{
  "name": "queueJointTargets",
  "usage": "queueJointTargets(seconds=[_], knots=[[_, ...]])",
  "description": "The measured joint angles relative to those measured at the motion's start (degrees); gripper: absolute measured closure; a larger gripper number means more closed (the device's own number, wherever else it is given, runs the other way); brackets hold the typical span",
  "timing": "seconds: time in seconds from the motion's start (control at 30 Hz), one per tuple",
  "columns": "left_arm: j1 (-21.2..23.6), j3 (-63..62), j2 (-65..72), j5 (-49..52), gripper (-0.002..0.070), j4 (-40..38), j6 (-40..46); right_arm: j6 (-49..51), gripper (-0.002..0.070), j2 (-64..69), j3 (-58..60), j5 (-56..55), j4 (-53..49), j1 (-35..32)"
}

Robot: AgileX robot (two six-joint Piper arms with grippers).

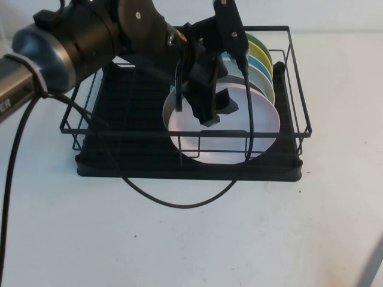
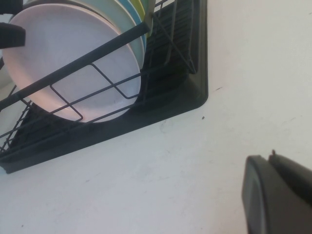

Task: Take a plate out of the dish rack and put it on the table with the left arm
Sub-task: Grasp the plate from the shelf, then place the plate from the table

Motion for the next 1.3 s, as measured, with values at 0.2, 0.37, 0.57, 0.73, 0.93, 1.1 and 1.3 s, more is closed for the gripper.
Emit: queueJointTargets(seconds=[0.2,0.37,0.57,0.73,0.93,1.1,1.3], knots=[[0.00,0.00,2.25,0.12,0.0195,0.00,0.00,0.00,0.0696,0.00,0.00,0.00,0.00,0.00],[0.00,0.00,3.37,-0.94,0.0232,0.00,0.00,0.00,0.0696,0.00,0.00,0.00,0.00,0.00],[0.00,0.00,3.57,-2.37,0.0465,0.00,0.00,0.00,0.0696,0.00,0.00,0.00,0.00,0.00],[0.00,0.00,2.46,-3.18,0.0593,3.05,0.85,0.00,0.0696,0.00,0.00,0.00,0.00,0.00],[-0.03,0.00,-3.76,-1.95,0.0594,6.40,0.56,0.00,0.0696,0.00,0.00,0.00,0.00,0.00],[-0.03,0.00,-12.45,-2.13,0.0596,7.13,-5.00,0.00,0.0696,0.00,0.00,0.00,0.00,0.00],[-0.03,-0.38,-22.08,7.09,0.0596,10.10,-22.13,0.00,0.0696,0.00,0.00,0.00,0.00,0.00]])
